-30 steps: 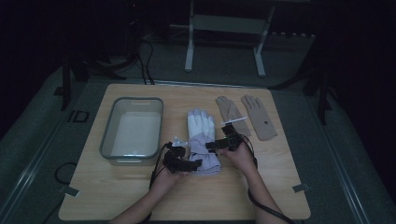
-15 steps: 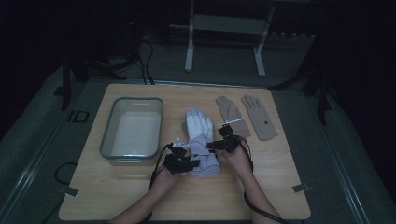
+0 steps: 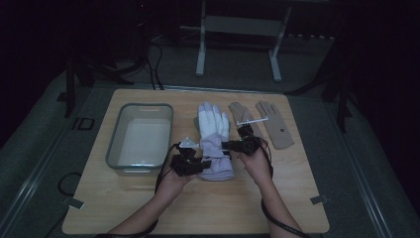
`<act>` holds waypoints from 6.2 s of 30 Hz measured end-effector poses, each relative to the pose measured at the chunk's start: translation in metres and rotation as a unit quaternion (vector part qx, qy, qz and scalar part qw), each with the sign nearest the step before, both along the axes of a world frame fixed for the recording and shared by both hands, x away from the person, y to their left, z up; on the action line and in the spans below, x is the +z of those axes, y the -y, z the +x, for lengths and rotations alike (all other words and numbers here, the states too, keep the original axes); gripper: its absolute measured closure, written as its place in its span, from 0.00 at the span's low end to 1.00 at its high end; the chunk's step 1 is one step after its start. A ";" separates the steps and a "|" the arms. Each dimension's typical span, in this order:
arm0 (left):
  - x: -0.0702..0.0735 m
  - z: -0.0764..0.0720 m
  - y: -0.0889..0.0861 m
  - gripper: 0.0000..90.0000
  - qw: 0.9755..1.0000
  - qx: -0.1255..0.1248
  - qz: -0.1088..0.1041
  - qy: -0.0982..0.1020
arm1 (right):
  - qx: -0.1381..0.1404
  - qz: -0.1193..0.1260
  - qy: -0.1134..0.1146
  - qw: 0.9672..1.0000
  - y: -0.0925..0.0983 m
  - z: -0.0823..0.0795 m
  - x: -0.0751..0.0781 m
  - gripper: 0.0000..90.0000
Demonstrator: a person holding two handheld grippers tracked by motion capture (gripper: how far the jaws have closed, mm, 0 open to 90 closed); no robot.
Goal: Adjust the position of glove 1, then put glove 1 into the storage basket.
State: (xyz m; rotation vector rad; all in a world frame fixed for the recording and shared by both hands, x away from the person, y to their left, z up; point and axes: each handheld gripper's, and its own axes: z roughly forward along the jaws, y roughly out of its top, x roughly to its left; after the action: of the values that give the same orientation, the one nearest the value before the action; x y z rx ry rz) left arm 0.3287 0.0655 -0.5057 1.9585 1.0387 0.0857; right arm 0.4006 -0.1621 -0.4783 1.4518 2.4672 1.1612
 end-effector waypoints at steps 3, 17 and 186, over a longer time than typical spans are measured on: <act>0.013 0.000 -0.005 0.80 1.000 -0.005 0.003 0.011 | 0.002 0.002 0.013 1.000 -0.003 -0.002 0.013 0.87; 0.059 0.004 -0.041 0.80 0.999 -0.006 0.005 0.042 | 0.018 0.009 0.063 0.998 -0.033 -0.003 0.065 0.87; -0.062 -0.037 -0.029 0.18 0.991 -0.066 0.022 0.113 | 0.004 -0.048 0.141 0.989 0.061 0.022 -0.014 0.16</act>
State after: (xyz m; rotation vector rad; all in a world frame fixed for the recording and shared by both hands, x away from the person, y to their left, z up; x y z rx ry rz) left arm 0.2912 0.0946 -0.5673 1.9994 0.7639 0.2528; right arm 0.4225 -0.2228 -0.4927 1.1651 2.3023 1.1415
